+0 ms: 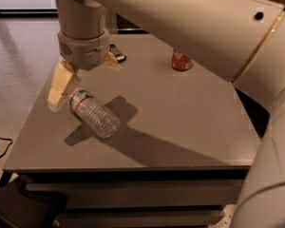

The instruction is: Place water bottle upright

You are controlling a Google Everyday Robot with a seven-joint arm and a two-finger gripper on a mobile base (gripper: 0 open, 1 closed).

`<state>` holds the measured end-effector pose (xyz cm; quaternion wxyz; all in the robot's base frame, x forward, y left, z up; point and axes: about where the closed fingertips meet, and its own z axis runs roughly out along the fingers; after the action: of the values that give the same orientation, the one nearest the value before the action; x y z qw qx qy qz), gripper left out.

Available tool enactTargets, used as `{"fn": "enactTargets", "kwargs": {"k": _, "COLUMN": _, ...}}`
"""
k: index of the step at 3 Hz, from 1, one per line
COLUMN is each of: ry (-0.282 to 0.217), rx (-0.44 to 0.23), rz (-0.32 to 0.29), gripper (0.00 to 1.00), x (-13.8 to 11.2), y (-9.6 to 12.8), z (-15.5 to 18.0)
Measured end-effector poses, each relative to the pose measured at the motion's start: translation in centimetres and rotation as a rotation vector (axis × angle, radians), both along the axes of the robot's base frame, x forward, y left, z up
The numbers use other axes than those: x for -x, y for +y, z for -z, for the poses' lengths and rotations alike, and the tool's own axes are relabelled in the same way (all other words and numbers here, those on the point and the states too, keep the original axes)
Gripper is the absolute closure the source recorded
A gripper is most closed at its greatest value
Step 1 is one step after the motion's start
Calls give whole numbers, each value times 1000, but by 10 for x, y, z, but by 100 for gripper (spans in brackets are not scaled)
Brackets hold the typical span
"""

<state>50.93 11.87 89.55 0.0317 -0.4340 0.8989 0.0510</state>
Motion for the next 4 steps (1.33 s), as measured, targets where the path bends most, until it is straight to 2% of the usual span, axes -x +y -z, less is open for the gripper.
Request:
{"fn": "enactTargets", "kwargs": {"k": 1, "ry": 28, "rx": 1, "rz": 4, "gripper": 0, "x": 1, "y": 15, "z": 16}}
{"fn": "enactTargets", "kwargs": {"k": 4, "ry": 57, "rx": 10, "rz": 129, "gripper": 0, "x": -18, "y": 21, "z": 73}}
